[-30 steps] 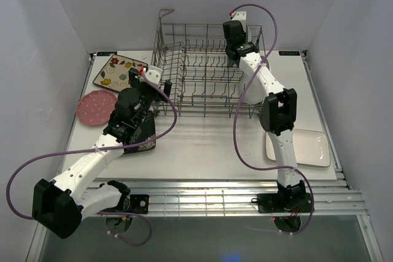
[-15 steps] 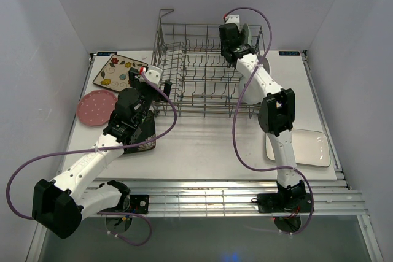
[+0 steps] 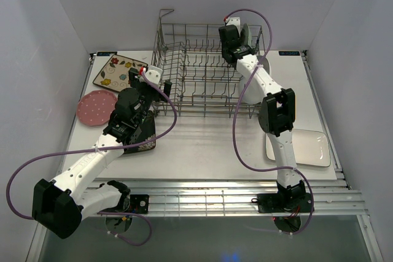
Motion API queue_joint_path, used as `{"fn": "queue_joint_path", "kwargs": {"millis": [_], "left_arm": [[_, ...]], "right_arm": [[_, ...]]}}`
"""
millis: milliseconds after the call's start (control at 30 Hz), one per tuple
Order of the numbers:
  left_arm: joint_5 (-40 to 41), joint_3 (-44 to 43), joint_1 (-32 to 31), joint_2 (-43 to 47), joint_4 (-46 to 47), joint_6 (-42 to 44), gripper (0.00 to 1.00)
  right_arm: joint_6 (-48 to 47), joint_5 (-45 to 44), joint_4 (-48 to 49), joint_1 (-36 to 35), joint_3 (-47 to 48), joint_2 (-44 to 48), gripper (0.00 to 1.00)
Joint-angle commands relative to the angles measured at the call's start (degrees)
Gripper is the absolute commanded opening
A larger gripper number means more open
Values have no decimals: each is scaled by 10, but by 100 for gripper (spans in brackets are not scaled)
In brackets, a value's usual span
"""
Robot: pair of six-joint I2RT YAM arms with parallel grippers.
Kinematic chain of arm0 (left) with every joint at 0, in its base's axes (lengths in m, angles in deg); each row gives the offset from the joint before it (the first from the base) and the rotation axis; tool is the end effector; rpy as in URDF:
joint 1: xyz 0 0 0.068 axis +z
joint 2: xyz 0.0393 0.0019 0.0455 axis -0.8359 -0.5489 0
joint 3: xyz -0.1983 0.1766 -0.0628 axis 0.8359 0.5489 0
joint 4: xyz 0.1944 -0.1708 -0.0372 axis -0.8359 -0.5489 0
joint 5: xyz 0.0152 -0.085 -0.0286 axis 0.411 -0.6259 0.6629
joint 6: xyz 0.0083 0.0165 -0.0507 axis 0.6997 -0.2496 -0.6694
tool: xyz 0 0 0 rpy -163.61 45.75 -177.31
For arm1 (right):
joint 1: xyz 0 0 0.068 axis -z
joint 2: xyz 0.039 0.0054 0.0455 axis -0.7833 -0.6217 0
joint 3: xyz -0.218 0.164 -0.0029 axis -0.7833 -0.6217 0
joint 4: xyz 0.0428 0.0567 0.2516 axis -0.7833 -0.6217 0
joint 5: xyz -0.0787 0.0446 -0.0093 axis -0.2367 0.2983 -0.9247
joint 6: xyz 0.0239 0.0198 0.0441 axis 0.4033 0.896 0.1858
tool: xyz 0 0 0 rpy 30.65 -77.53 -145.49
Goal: Load the plates into the dish rack
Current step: Insert the plate into the dish rack.
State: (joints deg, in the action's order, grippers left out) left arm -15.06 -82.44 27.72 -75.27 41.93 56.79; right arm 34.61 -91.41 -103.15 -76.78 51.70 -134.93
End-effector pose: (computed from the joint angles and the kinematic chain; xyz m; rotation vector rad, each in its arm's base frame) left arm 0.2266 -0.1175 0.3409 0.4288 1.5003 -0.0410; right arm 0.4998 0.2153 0.2995 0.0276 2.0020 -0.1794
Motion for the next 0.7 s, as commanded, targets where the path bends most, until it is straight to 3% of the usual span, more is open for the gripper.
{"fn": "queue_joint_path", "kwargs": {"millis": [0,67,167,667], "left_arm": [[5,1,0,12,10,2,98],[4,2,0,11,10,3,98],[5,2,-1,10,10,2,98],[6,0,0,10,11,4,98]], "right_arm": [[3,-21,18,-5,-5,41,26],[3,-28,30,-4,-14,44,14],[3,-32,34,-4,-11,45,8],[-7,-36,-15,-4,25,65,8]]}}
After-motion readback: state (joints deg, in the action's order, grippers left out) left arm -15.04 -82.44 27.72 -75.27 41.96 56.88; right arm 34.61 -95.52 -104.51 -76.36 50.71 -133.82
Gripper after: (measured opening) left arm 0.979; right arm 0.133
